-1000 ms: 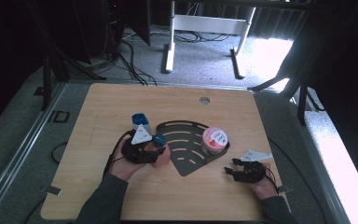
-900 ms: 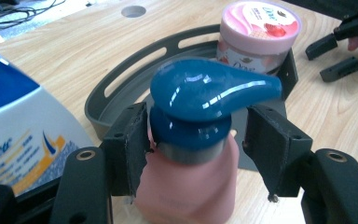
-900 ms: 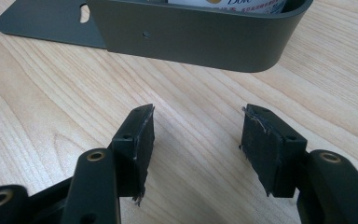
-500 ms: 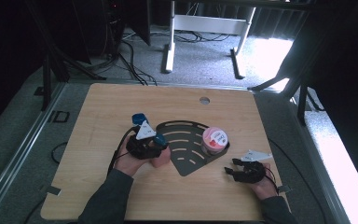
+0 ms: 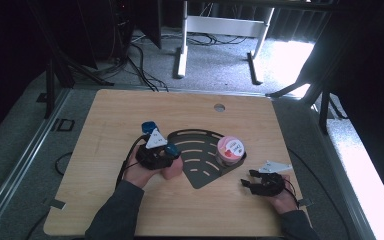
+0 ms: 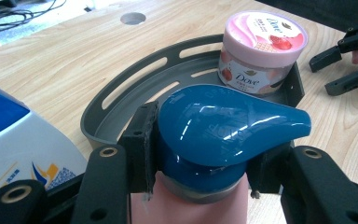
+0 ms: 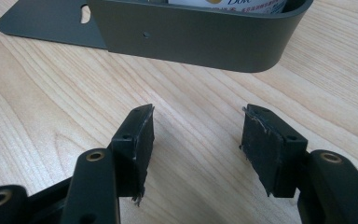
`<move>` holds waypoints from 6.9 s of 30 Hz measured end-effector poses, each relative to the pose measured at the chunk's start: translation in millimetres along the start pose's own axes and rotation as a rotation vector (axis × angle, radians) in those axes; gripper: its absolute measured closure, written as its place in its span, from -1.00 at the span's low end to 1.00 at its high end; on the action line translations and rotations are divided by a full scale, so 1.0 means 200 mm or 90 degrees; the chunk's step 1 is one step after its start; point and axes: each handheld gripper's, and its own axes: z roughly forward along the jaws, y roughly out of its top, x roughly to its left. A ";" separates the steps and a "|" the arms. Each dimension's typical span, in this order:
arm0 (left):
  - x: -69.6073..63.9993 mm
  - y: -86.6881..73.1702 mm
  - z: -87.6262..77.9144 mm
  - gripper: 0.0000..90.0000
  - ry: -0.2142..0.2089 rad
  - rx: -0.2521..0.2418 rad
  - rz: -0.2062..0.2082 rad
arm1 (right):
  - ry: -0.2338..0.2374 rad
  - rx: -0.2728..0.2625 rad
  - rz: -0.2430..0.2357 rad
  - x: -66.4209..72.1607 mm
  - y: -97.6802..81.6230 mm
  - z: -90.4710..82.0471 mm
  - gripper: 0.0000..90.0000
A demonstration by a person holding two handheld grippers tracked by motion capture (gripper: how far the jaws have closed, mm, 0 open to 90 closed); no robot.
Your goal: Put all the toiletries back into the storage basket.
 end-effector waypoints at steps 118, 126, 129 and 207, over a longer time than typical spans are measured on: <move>-0.17 0.27 0.29 0.17 -0.041 0.008 0.027 | 0.003 -0.001 -0.002 -0.01 0.00 0.00 -0.06; -0.17 0.29 0.32 0.17 -0.033 0.006 0.028 | 0.003 -0.001 -0.003 -0.01 0.00 0.00 -0.06; -0.16 0.31 0.33 0.18 -0.030 0.005 0.028 | 0.004 -0.001 -0.002 -0.01 0.00 0.00 -0.06; -0.06 0.49 0.67 0.17 0.039 0.008 -0.039 | 0.008 -0.003 -0.001 -0.02 -0.01 -0.01 -0.06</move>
